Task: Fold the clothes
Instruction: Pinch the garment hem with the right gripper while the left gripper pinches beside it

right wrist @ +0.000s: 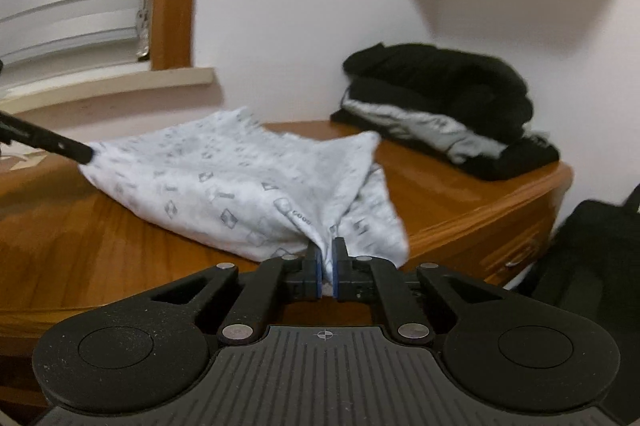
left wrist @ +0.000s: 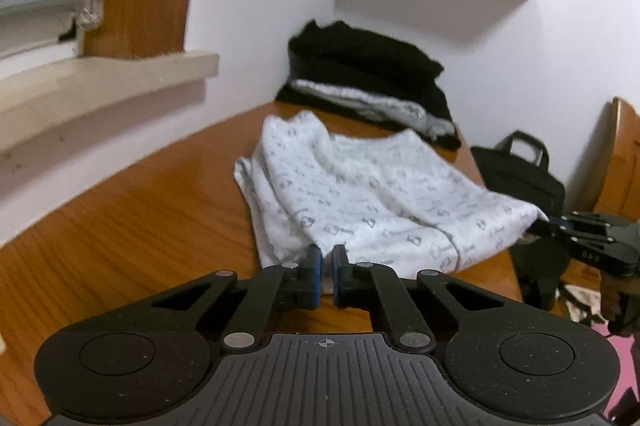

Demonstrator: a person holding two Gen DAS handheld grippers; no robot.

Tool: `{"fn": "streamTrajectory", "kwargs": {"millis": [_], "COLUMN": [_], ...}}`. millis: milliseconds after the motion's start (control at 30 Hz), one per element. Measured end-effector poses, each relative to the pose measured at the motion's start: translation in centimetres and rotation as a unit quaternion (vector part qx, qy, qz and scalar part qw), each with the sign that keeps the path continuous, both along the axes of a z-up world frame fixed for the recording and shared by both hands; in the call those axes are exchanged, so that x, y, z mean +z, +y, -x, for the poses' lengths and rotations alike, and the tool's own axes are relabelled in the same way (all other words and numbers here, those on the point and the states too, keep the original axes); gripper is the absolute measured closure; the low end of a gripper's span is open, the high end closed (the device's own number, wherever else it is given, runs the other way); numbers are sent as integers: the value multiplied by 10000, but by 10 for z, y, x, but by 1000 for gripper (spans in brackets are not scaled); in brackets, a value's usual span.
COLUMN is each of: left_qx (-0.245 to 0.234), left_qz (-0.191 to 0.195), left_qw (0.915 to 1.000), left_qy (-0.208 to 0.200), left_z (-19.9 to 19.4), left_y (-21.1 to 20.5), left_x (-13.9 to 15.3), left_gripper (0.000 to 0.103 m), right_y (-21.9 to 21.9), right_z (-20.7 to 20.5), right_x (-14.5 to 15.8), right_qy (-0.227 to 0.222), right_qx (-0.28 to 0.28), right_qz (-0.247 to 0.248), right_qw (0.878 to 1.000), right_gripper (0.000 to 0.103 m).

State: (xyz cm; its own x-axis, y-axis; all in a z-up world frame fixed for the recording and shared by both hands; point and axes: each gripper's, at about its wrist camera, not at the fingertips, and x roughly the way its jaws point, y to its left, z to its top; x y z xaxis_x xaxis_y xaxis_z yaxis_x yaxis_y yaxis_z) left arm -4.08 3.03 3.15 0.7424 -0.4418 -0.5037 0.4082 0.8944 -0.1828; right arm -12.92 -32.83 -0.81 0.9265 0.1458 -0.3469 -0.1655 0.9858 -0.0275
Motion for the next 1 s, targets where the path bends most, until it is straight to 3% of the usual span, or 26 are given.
{"fn": "streamTrajectory", "kwargs": {"millis": [300,433,500,533,567,667,767,800,833,933,1000], "left_qx": [-187,-343,-623,-629,-659,-578,-486,-453,-420,-334,-353], "left_qz": [-152,97,-145,-281,-423,-510,-559,-572,-584,-762,-891], "left_qw": [9995,9988,9963,9960,9949,9951,9960,9963,9965,9962,9953], "left_qy": [195,344,580,566,636,618,504,462,419,249,126], "left_z": [-6,-8,-8,-6,-7,-8,-8,-7,-7,-3,1], "left_y": [8,9,0,-4,-9,-12,-12,-12,-11,-12,-12], "left_x": [-3,-1,-6,-9,-12,-16,-19,-20,-21,-16,-8], "left_gripper": [99,96,72,66,63,62,67,81,90,96,97], "right_y": [1,-1,-2,-3,-4,-8,-7,-6,-5,-13,-19], "right_z": [-2,-3,-4,-4,-5,-8,-10,-11,-11,-6,0], "right_x": [0,1,0,-1,-3,-11,-16,-18,-18,-12,-3], "right_qy": [-13,13,62,94,146,261,289,292,270,-48,-275], "right_qx": [-163,-30,86,171,259,408,568,594,604,285,87], "right_qz": [467,361,272,242,192,41,-95,-119,-154,-388,-246], "right_qw": [9988,9993,9996,9995,9994,9988,9979,9977,9977,9988,9993], "right_gripper": [98,96,91,86,78,67,69,72,99,99,100]}}
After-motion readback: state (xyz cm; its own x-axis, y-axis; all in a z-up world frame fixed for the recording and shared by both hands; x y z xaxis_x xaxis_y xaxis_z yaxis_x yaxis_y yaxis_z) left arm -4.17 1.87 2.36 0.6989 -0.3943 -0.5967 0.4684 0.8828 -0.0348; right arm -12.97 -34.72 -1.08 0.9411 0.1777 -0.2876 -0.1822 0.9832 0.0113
